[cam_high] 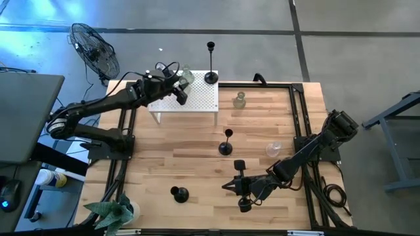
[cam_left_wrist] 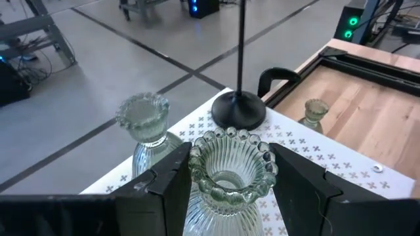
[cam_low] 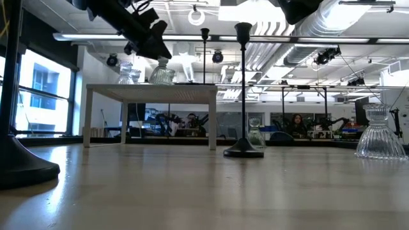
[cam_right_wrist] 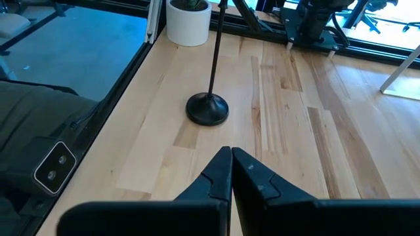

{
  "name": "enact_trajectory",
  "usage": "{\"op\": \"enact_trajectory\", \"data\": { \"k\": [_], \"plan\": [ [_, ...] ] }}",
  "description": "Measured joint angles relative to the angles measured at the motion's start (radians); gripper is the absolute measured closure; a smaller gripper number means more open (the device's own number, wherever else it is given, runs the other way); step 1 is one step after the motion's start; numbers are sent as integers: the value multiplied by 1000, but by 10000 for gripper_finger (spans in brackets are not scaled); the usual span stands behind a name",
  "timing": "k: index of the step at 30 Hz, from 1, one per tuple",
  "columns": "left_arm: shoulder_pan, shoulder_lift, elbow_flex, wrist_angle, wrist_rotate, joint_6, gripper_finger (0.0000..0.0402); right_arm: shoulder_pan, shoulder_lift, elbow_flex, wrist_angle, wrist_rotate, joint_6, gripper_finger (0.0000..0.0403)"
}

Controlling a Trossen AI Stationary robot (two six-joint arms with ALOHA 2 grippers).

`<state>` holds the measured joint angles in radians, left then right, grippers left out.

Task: Pick & Place candle stick holders
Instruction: Align the bottom green candle holder with the other green candle holder on the shelf

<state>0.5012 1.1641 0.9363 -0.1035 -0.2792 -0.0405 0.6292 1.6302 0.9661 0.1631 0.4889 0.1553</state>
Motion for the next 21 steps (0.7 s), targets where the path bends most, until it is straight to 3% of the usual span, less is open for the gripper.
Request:
{"op": "enact_trajectory", "data": {
  "k": [21],
  "plan": [
    [29, 58, -14, 34, 55, -23, 224, 0, 0, 0, 0, -6, -3, 401]
  ]
}}
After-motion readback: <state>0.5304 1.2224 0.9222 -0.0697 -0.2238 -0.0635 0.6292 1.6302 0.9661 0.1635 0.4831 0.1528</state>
